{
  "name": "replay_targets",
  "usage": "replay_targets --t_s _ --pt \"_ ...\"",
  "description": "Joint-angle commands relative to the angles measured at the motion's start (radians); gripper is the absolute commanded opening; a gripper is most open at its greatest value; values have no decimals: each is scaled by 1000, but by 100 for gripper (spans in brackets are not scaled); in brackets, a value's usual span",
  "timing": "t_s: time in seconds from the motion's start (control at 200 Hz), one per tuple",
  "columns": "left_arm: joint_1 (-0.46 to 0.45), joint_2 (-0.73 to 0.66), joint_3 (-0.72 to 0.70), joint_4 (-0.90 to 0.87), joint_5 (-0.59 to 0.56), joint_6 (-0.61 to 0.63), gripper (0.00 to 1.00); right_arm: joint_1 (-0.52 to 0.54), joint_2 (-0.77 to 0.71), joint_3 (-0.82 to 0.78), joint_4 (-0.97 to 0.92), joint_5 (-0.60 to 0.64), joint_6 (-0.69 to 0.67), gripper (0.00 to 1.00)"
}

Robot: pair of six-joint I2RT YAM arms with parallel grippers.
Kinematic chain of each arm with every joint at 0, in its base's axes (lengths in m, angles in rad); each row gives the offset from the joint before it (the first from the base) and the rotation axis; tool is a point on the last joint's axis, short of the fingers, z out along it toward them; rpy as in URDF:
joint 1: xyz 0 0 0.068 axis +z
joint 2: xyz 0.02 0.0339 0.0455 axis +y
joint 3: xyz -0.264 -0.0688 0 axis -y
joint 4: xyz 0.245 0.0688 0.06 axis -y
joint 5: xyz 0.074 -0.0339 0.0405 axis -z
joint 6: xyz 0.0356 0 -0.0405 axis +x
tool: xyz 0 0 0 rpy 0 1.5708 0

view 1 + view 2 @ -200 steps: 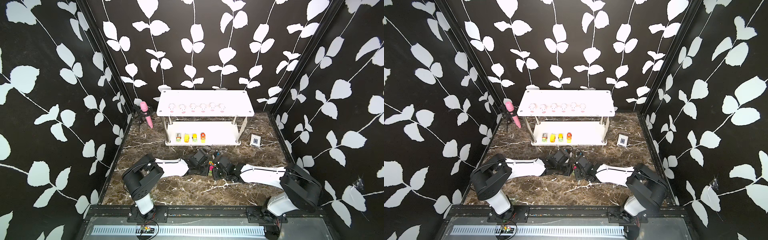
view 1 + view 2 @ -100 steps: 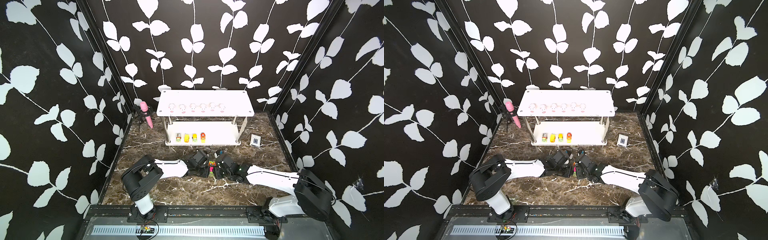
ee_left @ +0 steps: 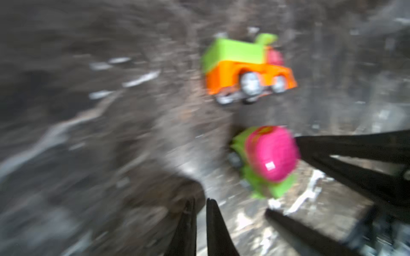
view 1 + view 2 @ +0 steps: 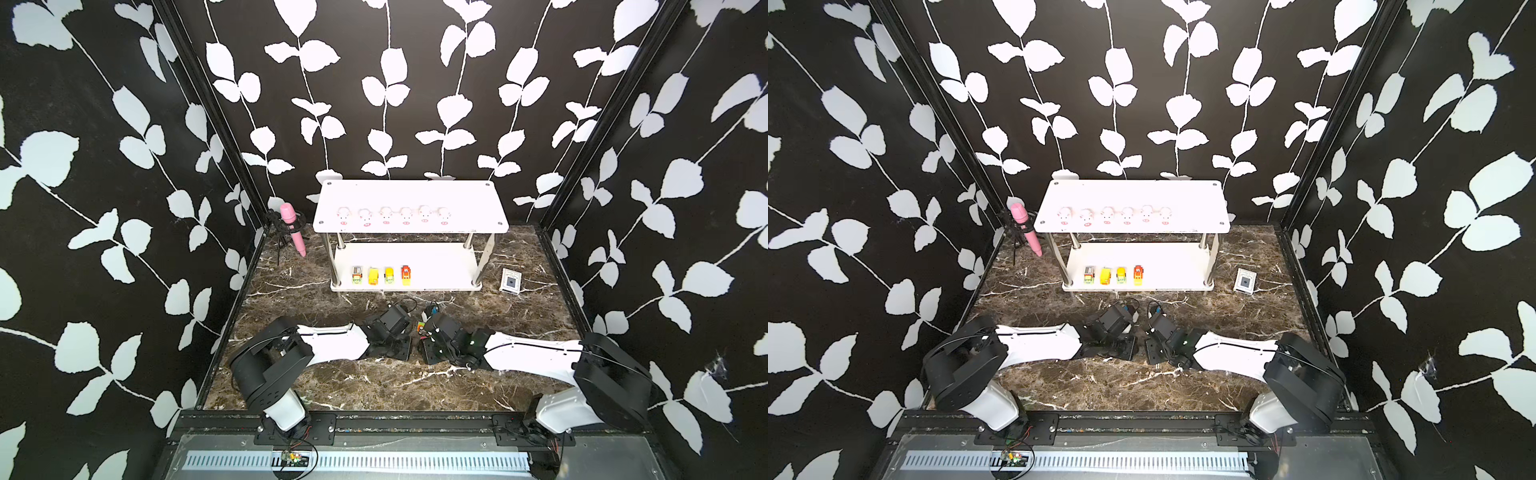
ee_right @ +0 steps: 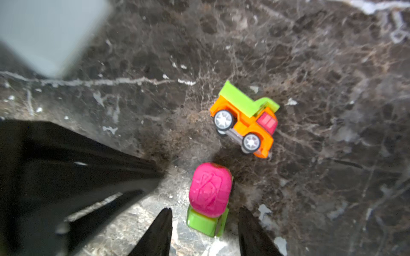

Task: Organize plastic toys on shelves
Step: Pick up the plastic toy at the center of the board.

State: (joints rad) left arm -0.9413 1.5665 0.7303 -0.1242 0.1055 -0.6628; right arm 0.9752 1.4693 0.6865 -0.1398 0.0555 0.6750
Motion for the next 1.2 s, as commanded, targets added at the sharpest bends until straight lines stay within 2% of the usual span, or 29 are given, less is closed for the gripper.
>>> replay_targets --t_s 0.0,0.19,0.535,0.665,1.0,1.08,1.19 --pt "-4 -80 -29 -121 -127 -1 14 19 33 53 2 42 13 50" --pt "-4 -136 -42 -164 -187 2 14 46 91 97 -42 111 31 49" --pt "-4 -148 -45 -194 -213 9 14 69 176 139 -87 162 54 44" --pt "-4 -148 -42 -201 -221 9 13 71 183 134 -90 173 63 39" --pt "-4 -171 -39 -226 -259 11 13 74 199 136 -104 174 69 42" --pt "-4 -177 -38 -233 -269 11 13 74 204 138 -103 174 73 38" --pt "-4 -189 -43 -242 -279 9 13 75 192 128 -94 183 80 27"
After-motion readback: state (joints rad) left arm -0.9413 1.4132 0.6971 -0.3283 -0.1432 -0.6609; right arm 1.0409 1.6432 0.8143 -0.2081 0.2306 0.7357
